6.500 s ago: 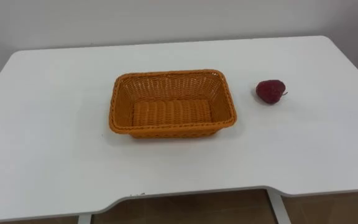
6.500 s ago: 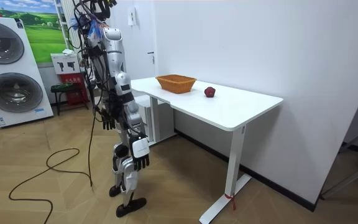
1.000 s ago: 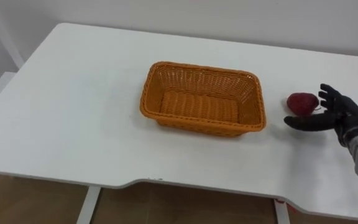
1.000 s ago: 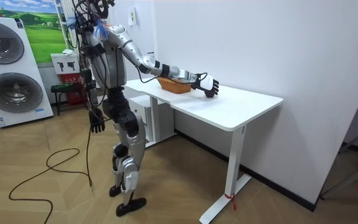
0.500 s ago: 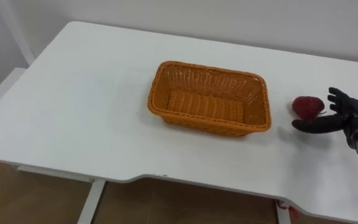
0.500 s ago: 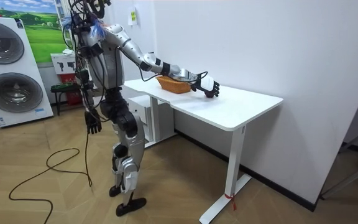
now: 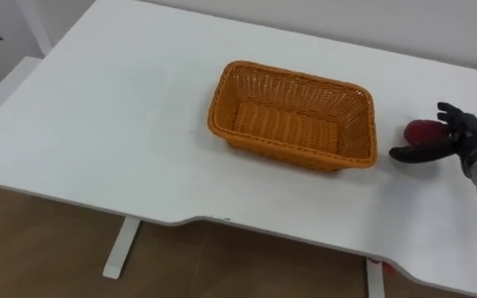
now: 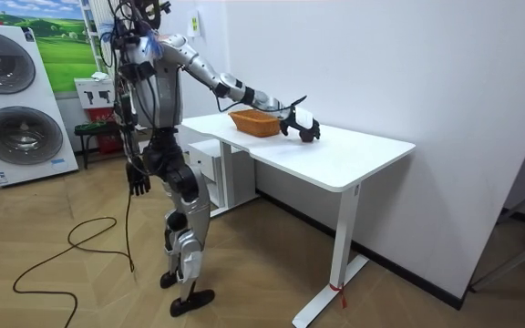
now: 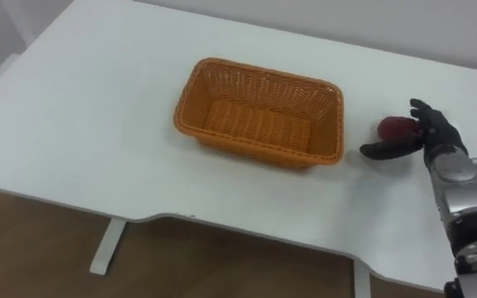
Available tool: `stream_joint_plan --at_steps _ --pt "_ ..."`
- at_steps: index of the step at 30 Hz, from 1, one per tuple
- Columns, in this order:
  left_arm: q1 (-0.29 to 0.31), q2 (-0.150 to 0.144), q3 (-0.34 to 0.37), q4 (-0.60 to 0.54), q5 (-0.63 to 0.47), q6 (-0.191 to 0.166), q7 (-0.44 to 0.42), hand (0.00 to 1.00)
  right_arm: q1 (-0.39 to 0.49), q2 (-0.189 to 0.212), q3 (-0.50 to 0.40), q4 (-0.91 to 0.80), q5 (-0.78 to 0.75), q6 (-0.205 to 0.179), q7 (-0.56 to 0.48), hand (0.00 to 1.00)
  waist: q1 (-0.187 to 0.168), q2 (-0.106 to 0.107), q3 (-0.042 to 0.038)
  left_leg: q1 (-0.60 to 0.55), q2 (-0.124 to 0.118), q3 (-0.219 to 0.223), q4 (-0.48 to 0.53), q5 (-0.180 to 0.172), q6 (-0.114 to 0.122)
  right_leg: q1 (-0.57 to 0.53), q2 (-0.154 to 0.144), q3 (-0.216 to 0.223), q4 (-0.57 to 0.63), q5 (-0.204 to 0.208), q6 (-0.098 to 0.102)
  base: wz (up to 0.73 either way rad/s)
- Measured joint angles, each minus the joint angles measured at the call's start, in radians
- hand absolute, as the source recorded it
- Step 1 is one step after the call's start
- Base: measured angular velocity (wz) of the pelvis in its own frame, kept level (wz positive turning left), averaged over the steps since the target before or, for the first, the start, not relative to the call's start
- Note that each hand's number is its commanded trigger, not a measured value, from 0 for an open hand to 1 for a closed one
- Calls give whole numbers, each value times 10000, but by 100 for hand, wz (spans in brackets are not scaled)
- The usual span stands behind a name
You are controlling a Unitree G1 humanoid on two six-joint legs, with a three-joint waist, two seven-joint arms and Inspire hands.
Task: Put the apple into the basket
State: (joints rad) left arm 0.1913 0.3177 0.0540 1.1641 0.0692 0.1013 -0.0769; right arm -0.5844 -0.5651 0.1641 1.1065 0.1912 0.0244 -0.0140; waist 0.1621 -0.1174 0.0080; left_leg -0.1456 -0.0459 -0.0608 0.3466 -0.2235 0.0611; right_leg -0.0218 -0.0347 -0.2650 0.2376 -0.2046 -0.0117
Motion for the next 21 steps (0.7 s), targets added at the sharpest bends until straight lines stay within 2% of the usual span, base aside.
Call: stream_joint_plan --at_steps 1,2,3,4,5,7,8,11,13,21 --pt "-72 24 -4 26 -10 1 35 0 -114 -12 9 162 21 1 -64 0 50 -10 6 -98 0 -5 -4 0 1 -90 -4 -31 1 12 -1 4" --pt "-125 65 -6 33 -15 0 58 0 -172 -15 8 209 80 4 -203 40 87 -19 19 -241 -3 -55 15 0 0 -190 -8 -113 5 20 -7 7" --pt "-150 98 -12 35 -19 -1 59 0 -196 -17 9 214 129 4 -273 66 91 -34 31 -335 -3 -72 61 1 -1 -260 -4 -128 7 22 -8 8" --pt "-219 131 -15 36 -17 -5 71 0 -311 -42 9 256 264 3 -387 100 132 -56 67 -529 9 -87 201 1 -2 -414 15 -133 13 30 -22 4" --pt "-244 135 -19 35 -17 -7 75 0 -390 -56 9 309 351 3 -433 100 140 -65 74 -621 12 -89 234 2 -2 -508 17 -132 24 34 -29 4" --pt "-365 144 -319 32 -18 2 70 0 -755 -151 109 612 472 -5 -646 100 153 -51 153 -924 13 -147 359 2 -3 -744 27 -131 23 72 -33 6" --pt "-382 150 -394 31 -20 -4 70 0 -793 -185 112 633 498 -4 -667 100 178 -54 160 -980 14 -147 364 2 -3 -807 32 -122 23 81 -31 0" --pt "-477 155 -495 31 -329 -80 71 0 -1083 -305 111 820 519 -11 -1089 100 224 -48 251 -1282 23 -147 503 2 -2 -1049 17 -128 31 112 -32 -1" --pt "-676 165 -614 35 -384 -140 100 0 -1269 -511 117 956 448 -14 -1265 100 305 -54 281 -1523 51 -120 516 4 1 -1319 14 -129 57 160 -42 -7" --pt "-921 171 -866 44 -713 -183 411 0 -1283 -604 114 975 379 -20 -1501 100 362 -109 313 -1607 91 -46 454 4 1 -1465 13 -122 61 163 -44 -3"
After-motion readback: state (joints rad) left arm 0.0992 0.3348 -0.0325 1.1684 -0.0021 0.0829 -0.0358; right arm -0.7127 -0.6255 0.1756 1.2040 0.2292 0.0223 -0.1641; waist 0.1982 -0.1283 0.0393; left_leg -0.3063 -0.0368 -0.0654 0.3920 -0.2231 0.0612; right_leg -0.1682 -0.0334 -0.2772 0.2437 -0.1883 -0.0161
